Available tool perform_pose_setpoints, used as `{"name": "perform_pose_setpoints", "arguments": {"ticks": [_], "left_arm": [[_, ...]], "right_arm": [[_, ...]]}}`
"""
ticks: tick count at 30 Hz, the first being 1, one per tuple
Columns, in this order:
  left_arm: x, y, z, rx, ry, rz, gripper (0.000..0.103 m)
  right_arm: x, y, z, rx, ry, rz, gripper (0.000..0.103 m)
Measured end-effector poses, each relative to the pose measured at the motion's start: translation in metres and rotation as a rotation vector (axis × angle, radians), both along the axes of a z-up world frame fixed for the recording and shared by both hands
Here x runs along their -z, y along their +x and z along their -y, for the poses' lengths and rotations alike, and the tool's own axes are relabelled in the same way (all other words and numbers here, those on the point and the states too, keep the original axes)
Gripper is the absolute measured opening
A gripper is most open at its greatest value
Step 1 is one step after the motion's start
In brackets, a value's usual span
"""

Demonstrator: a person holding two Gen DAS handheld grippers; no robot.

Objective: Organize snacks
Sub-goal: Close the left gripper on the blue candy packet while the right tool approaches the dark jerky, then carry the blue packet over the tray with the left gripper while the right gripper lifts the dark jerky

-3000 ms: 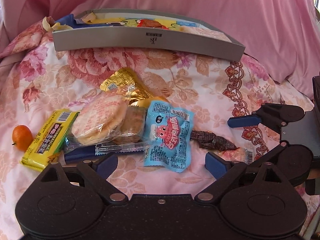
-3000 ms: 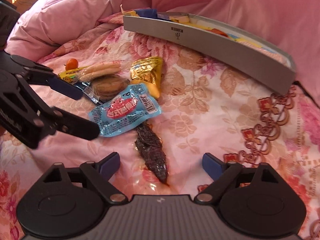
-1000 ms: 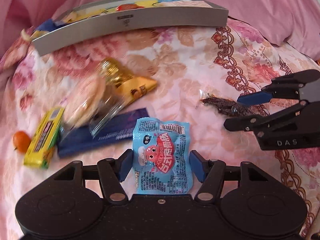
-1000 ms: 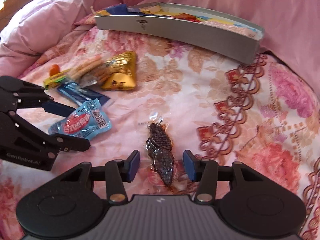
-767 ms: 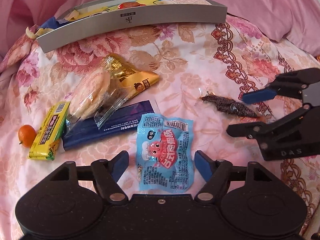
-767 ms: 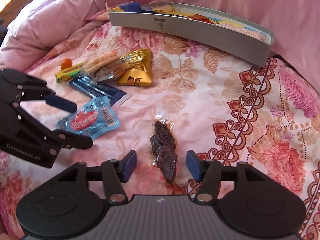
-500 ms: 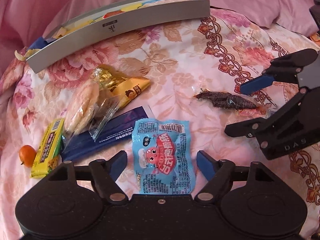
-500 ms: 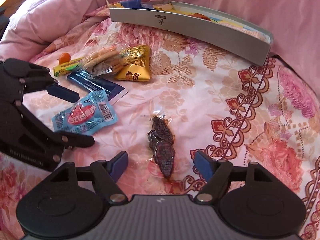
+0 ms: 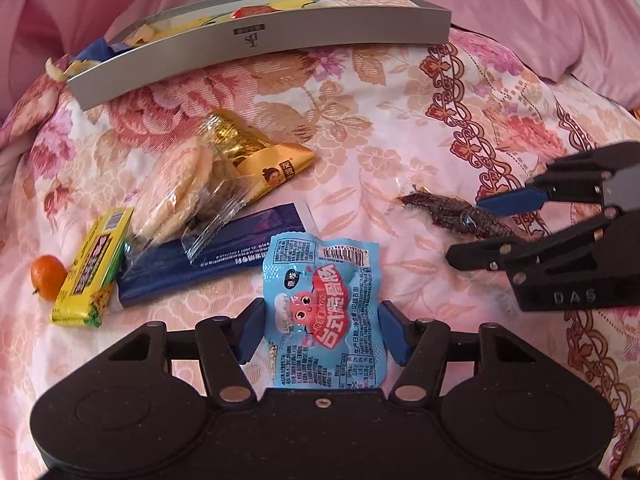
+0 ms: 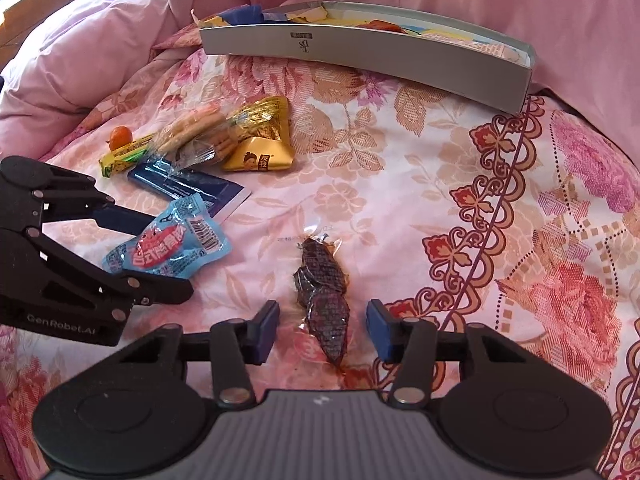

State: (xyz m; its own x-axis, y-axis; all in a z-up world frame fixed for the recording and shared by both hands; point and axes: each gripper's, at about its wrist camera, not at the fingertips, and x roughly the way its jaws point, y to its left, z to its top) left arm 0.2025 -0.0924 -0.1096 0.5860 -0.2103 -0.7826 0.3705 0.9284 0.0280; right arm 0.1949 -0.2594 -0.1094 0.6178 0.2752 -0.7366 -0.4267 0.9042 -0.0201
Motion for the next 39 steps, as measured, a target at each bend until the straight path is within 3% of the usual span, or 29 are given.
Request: {"name": "perform_pose_setpoints", "arguments": {"ticks": [4,12,23,33,39], "left_arm": [[-0.003,-0.003,-0.005,-0.043,-0.032,-0.02,0.061],[-0.007,-0.009,-0.007,-0.061,-0.019,-0.03,0.061],[-0.012,-0.01,-0.012,-0.085,-0.055,-0.008,0.06],[-0.022,-0.014,-0.013,-0.093,-0.101,0.09,0.06],[-0.026,-0.017,-0.011,-0.083,-0.116,0.12,0.061]], "right_arm": [[-0.001,-0.015,-0.012,0.002,-0.066,0.045,0.051],[0.009,-0.056,-0.054,-0.074,-0.385,0.262,0.051],[0.014,-0.054,-0.055,-0.067,-0.427,0.309,0.051],[0.013,-0.055,-0.056,-0.069,-0.447,0.368,0.051],[0.018,-0.056,-0.06,-0.079,-0.516,0.387,0.051]]}}
